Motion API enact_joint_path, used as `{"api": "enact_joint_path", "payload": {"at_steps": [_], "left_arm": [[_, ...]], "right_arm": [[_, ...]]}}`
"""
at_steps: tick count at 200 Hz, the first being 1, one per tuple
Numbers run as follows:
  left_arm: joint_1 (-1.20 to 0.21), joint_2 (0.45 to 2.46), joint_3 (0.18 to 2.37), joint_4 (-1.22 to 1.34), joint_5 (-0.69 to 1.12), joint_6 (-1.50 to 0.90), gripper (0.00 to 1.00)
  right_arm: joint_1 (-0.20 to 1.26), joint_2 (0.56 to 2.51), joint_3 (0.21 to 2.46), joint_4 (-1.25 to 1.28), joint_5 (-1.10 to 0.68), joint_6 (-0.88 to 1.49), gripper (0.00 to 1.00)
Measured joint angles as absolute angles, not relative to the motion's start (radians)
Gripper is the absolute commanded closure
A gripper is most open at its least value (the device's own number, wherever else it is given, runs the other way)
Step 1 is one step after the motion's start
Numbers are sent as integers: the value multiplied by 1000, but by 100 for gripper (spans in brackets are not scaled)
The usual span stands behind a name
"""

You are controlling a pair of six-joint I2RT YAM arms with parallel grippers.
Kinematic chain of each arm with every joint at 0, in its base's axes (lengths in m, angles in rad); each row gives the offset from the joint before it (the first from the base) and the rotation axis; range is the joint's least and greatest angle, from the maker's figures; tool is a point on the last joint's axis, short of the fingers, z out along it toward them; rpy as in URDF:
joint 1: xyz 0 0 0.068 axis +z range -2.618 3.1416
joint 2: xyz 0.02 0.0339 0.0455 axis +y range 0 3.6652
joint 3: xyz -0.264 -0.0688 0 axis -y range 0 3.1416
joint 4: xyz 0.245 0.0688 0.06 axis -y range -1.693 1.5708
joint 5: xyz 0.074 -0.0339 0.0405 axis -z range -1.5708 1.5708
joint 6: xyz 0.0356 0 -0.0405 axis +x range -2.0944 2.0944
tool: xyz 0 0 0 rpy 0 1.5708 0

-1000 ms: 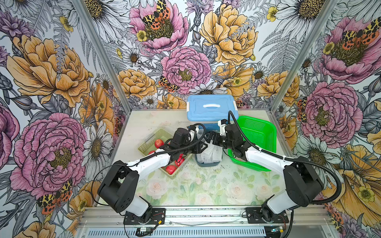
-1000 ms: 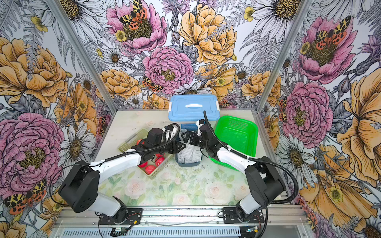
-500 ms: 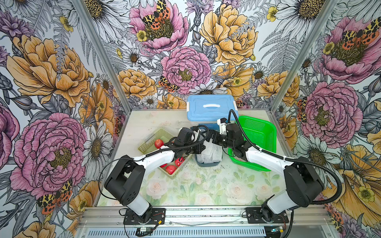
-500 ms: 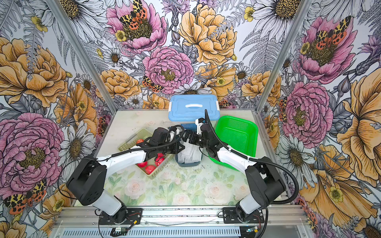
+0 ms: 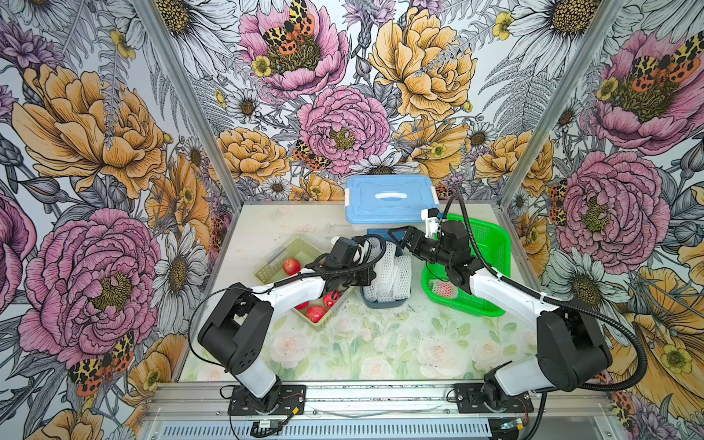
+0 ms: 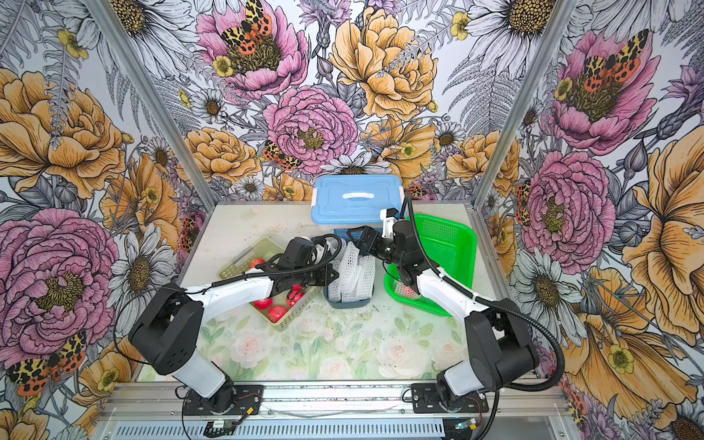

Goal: Remove foam nets from apples
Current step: Place the foam net into the storage box.

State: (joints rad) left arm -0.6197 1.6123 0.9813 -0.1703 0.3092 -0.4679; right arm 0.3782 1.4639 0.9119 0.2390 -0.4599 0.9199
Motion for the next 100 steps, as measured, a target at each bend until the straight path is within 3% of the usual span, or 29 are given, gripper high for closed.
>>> {"api": "enact_joint_path", "payload": {"at_steps": [23, 40, 100], "left_arm": [[-603, 1568, 968, -176, 310, -457, 76], [-587, 1525, 966, -180, 315, -451, 56], [-575, 1446, 967, -196, 383, -387, 23]], "right_arm": [[348, 1428, 892, 233, -479, 918, 0], [317, 1390, 889, 203, -488, 904, 0], [213, 1240, 888, 7, -455, 796, 0]]}}
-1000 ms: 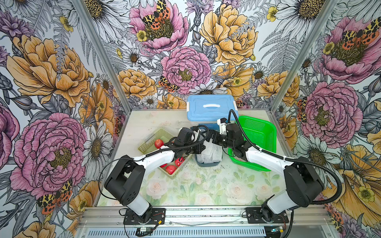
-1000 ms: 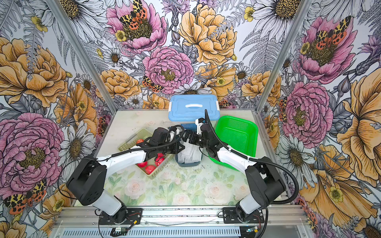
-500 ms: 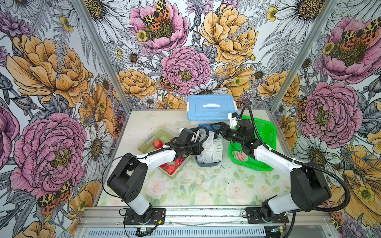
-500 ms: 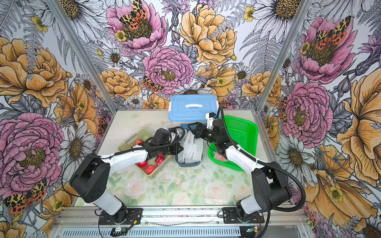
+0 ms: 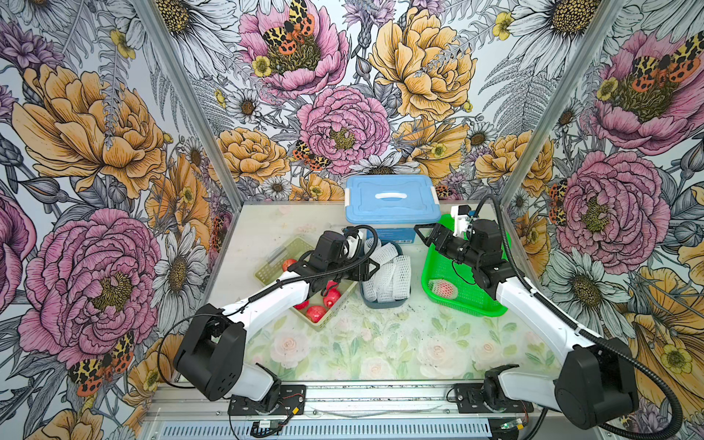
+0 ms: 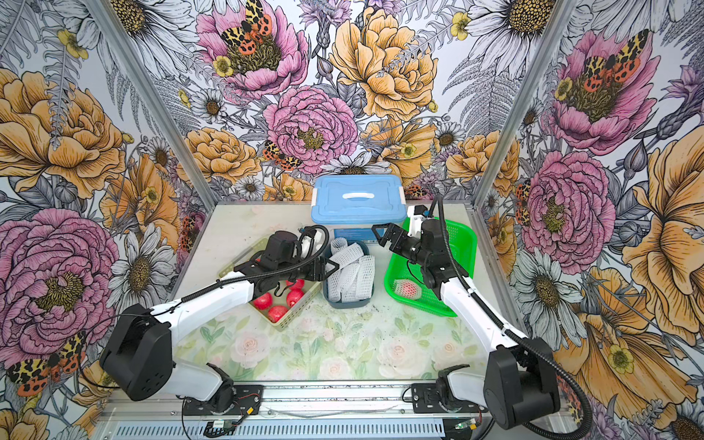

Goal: Remove foam nets from apples
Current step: Place the foam net into the storage box, then pick up the apple from the basket.

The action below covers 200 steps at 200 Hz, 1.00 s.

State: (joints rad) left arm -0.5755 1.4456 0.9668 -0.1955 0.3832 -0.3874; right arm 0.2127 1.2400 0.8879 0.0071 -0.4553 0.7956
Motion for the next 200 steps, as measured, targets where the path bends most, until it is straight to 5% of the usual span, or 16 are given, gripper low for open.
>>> {"api": "enact_joint_path", "payload": {"at_steps": [62, 106, 200], "left_arm": [[-528, 1396, 966, -204, 446, -384, 1], [-506, 1343, 966, -194, 470, -393, 1], [-499, 1340, 966, -197, 473, -393, 1]], "right_arm": [[43, 1130, 863, -208, -375, 663, 0], [-17, 1224, 861, -364, -254, 564, 1], [120, 1376, 826, -511, -152, 460, 0]]}}
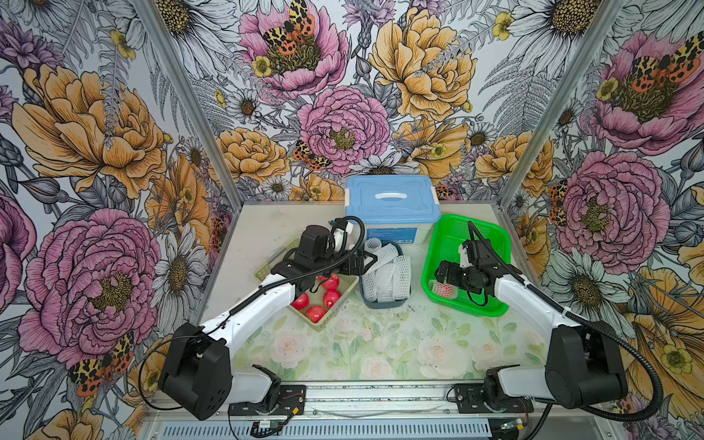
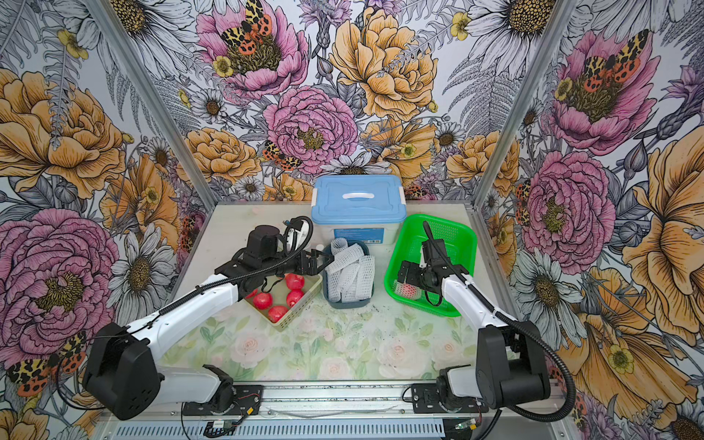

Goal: Remove foam nets from apples
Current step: Pick up the apple from the basket.

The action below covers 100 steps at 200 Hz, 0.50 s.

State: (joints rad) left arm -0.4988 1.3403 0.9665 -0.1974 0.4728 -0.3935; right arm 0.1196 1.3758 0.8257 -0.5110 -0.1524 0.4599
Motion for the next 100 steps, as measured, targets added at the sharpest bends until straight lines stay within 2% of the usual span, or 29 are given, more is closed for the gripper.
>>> {"api": "enact_joint_path", "payload": {"at_steps": [52, 68, 91, 100], "left_arm": [[-499, 1346, 966, -193, 473, -397, 1], [-499, 1351, 966, -190, 473, -401, 1], [-499, 1361, 966, -190, 473, -405, 1], [-499, 1366, 966, -188, 474, -408, 1]], "right_arm": [[139, 1462, 818, -525, -144, 416, 2], [146, 1485, 818, -522, -154, 403, 9], [156, 1489, 818, -524, -161, 384, 27], [156, 1478, 818, -524, -160, 390, 29]]}}
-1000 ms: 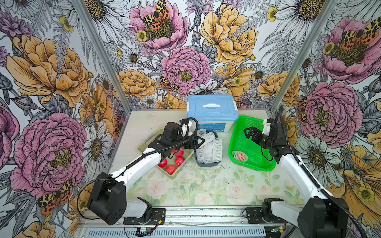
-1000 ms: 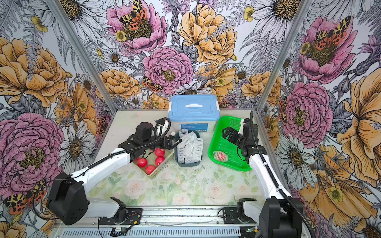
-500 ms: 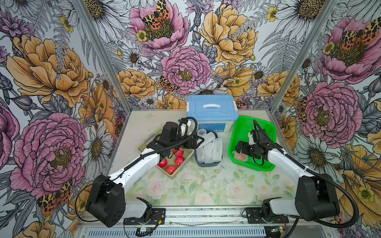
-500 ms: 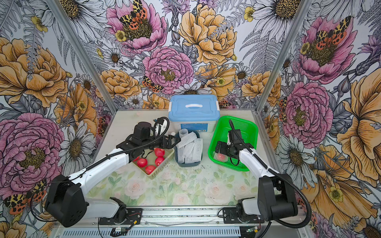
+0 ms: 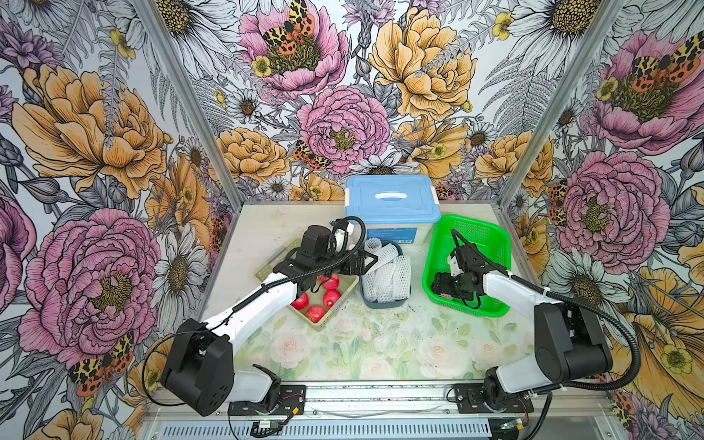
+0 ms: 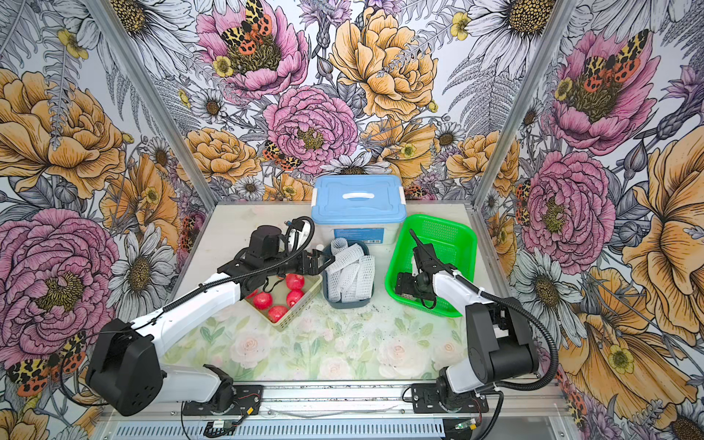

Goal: Remove foam nets from apples
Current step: Pick up the apple from the basket, then place the apple at the center of the board.

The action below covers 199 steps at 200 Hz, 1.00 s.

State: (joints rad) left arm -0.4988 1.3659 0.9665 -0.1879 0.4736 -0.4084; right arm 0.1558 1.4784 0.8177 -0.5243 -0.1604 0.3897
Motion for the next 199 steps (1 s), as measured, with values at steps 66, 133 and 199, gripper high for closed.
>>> {"api": "enact_joint_path", "payload": {"at_steps": [66, 133, 199], "left_arm": [[-499, 1390, 967, -182, 485, -412, 1], [-518, 1390, 971, -145, 612, -411, 1], [-644, 1347, 958, -172, 707, -366, 1]], "right_arm": [[94, 1250, 816, -542, -158, 374, 37], [97, 1001, 827, -522, -342, 268, 37], [375, 911, 788, -394, -485, 198, 33]]}}
